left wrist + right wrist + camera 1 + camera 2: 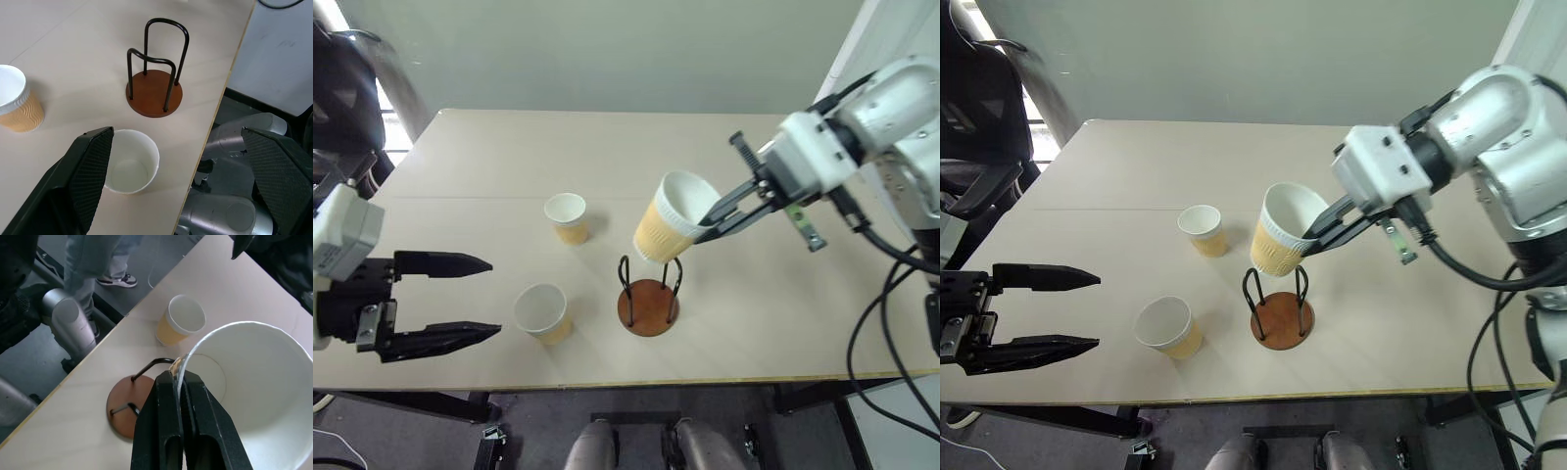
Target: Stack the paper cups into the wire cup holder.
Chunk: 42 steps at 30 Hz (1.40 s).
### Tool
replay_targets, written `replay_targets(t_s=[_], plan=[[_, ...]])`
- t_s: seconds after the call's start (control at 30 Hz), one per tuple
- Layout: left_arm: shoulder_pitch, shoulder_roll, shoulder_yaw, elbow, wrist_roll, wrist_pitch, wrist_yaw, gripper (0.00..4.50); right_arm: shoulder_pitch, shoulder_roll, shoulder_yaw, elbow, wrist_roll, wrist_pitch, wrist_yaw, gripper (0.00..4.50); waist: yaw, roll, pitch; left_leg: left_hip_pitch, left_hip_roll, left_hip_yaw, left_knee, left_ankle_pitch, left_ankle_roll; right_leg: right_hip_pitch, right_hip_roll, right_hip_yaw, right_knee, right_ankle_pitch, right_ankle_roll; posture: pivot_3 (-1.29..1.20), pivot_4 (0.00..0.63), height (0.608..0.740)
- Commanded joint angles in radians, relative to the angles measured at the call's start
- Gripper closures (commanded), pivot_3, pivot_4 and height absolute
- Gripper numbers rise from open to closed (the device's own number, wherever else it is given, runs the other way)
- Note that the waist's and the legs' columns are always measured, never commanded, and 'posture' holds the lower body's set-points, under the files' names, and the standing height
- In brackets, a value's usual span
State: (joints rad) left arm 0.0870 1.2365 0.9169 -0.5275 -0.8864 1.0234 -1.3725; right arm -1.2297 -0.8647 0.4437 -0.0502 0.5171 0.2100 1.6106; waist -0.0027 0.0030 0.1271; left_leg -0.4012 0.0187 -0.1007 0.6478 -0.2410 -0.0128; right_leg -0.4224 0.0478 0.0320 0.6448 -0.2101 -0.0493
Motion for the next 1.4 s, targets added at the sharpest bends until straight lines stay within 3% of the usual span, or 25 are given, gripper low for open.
replay_targets(t_s=[0.03, 0.4, 0.57, 0.8, 1.4], plan=[[0.008, 0.003, 0.037, -0.019, -0.003, -0.005, -0.003, 0.00, 0.010, 0.035, 0.002, 0.014, -0.057, -0.025, 0.004, 4.47, 0.000, 0.000, 0.000, 0.000, 0.000, 0.000, 0.000, 0.000, 0.000, 0.000, 0.000, 0.000, 0.000, 0.000, -0.001, 0.00, 0.150, 0.740], [0.053, -0.012, 0.100, -0.062, -0.025, 0.025, 0.005, 0.00, 0.028, 0.055, 0.069, 0.032, -0.090, -0.073, 0.004, 4.47, -0.001, 0.000, 0.000, 0.000, 0.002, 0.001, 0.000, -0.002, -0.004, -0.001, 0.001, -0.001, 0.000, 0.000, -0.003, 0.00, 0.150, 0.740], [-0.041, 0.020, 0.147, -0.033, -0.144, 0.067, 0.032, 0.00, 0.034, 0.064, 0.084, 0.035, -0.100, -0.086, 0.004, 4.47, 0.000, 0.000, 0.000, 0.000, 0.002, 0.001, 0.000, -0.002, -0.004, -0.001, 0.001, -0.001, 0.000, 0.001, -0.003, 0.00, 0.150, 0.740], [-0.046, 0.018, 0.225, -0.014, -0.188, 0.126, 0.042, 0.00, 0.034, 0.087, 0.093, 0.069, -0.127, -0.111, 0.004, 4.47, -0.003, 0.000, 0.000, 0.000, 0.004, 0.002, 0.000, -0.002, -0.004, -0.001, 0.001, -0.001, 0.000, 0.001, -0.004, 0.00, 0.150, 0.740], [-0.006, 0.004, 0.261, -0.052, -0.228, 0.150, 0.088, 0.00, 0.056, 0.116, 0.127, 0.024, -0.125, -0.113, 0.004, 4.47, -0.005, 0.001, 0.000, 0.001, 0.004, 0.002, 0.000, -0.003, -0.005, -0.001, 0.002, -0.001, 0.000, 0.001, -0.005, 0.00, 0.150, 0.740]])
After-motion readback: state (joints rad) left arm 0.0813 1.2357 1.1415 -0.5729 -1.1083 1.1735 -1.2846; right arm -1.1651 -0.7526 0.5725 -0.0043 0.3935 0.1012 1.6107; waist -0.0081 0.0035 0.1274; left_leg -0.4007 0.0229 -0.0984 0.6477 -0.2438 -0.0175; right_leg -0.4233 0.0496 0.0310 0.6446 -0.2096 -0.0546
